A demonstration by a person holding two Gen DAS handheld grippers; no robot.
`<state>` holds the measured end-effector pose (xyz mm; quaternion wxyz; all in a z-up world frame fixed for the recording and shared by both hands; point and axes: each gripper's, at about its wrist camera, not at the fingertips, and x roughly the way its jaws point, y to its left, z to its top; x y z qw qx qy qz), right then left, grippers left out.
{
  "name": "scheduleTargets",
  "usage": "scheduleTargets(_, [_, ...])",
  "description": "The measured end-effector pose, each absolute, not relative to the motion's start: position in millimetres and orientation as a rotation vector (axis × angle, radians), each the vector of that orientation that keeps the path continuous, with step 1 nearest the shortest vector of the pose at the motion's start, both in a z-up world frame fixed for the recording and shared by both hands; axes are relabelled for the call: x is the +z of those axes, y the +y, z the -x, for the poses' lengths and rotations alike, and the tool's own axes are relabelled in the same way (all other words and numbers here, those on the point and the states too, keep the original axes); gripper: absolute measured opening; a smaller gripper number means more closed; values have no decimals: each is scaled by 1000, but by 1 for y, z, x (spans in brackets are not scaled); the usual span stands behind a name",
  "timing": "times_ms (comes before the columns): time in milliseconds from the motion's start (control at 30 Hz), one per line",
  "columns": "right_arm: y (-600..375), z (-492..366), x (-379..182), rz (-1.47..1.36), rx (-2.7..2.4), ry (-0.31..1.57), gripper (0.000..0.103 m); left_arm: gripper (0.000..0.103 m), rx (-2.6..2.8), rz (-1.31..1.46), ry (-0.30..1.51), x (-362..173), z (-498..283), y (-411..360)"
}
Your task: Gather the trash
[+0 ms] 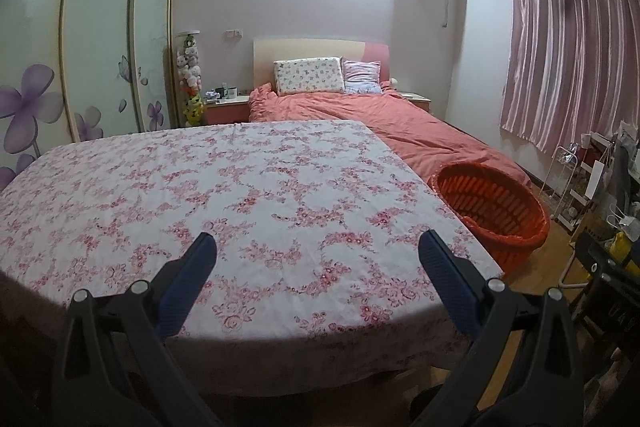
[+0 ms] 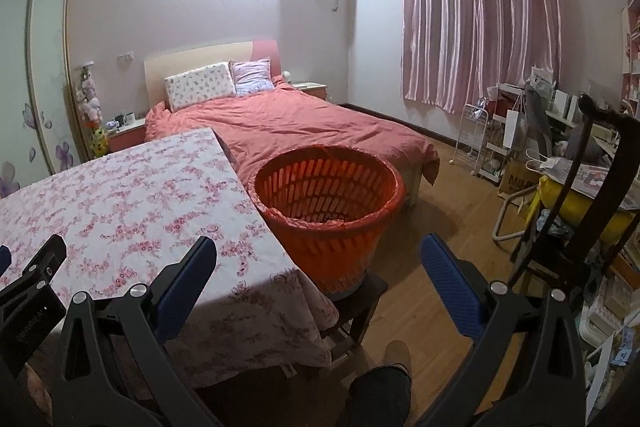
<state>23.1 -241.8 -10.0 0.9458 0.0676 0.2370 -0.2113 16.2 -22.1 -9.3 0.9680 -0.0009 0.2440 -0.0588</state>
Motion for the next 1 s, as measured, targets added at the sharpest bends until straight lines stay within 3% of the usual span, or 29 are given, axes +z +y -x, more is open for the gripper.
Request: scheduleTargets(1000, [-242, -22, -14, -168, -393, 554, 101, 99, -121, 7, 525, -8, -8, -26])
